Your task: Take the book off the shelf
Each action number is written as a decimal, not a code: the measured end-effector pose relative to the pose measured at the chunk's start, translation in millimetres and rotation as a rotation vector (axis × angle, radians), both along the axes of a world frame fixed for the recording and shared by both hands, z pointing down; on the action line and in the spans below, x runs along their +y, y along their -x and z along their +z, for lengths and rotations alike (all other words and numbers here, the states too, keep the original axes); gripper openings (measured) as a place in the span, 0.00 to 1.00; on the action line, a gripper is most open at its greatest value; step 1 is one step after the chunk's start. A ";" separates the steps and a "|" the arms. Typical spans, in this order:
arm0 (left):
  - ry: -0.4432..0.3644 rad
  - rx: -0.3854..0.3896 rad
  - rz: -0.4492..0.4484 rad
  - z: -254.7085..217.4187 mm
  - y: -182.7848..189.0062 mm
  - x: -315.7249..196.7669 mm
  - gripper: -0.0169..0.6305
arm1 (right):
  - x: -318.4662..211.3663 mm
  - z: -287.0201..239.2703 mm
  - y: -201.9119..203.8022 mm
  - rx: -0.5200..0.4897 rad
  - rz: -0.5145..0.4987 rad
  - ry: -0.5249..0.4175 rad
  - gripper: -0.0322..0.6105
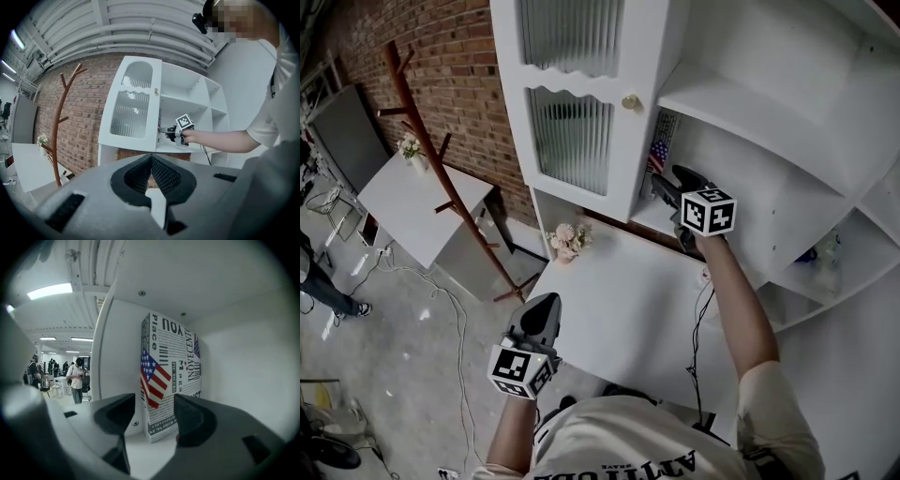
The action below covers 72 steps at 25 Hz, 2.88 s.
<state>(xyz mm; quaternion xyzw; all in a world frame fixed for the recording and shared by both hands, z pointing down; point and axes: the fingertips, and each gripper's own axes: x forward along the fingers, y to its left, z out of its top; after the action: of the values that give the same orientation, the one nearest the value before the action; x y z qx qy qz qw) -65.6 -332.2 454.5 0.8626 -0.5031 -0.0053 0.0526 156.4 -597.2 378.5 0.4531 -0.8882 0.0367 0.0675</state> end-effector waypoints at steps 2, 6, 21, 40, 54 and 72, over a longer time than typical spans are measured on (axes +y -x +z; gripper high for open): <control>0.004 0.005 -0.017 2.1 5.5 0.1 0.07 | -7.8 2.0 0.4 -0.018 -0.005 0.012 0.43; 0.006 0.012 -0.046 6.2 16.2 -0.1 0.07 | -18.3 2.8 3.9 -0.062 -0.015 0.027 0.44; 0.011 0.026 -0.064 13.7 27.2 0.1 0.07 | -19.7 2.5 9.9 -0.059 -0.064 0.031 0.40; 0.014 0.023 -0.026 9.6 15.1 11.8 0.07 | 20.4 0.2 14.0 -0.073 -0.149 0.048 0.40; 0.005 0.034 -0.003 8.1 17.0 19.4 0.07 | 56.1 0.9 25.7 -0.096 -0.168 0.041 0.39; 0.003 0.057 0.014 7.3 21.3 19.9 0.07 | 82.4 4.4 43.0 -0.103 -0.152 0.021 0.39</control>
<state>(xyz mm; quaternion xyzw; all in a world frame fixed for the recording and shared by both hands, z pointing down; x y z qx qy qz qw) -86.9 -312.3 461.8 0.8655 -0.4955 -0.0289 0.0683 113.4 -514.8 382.9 0.3813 -0.9218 0.0641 0.0289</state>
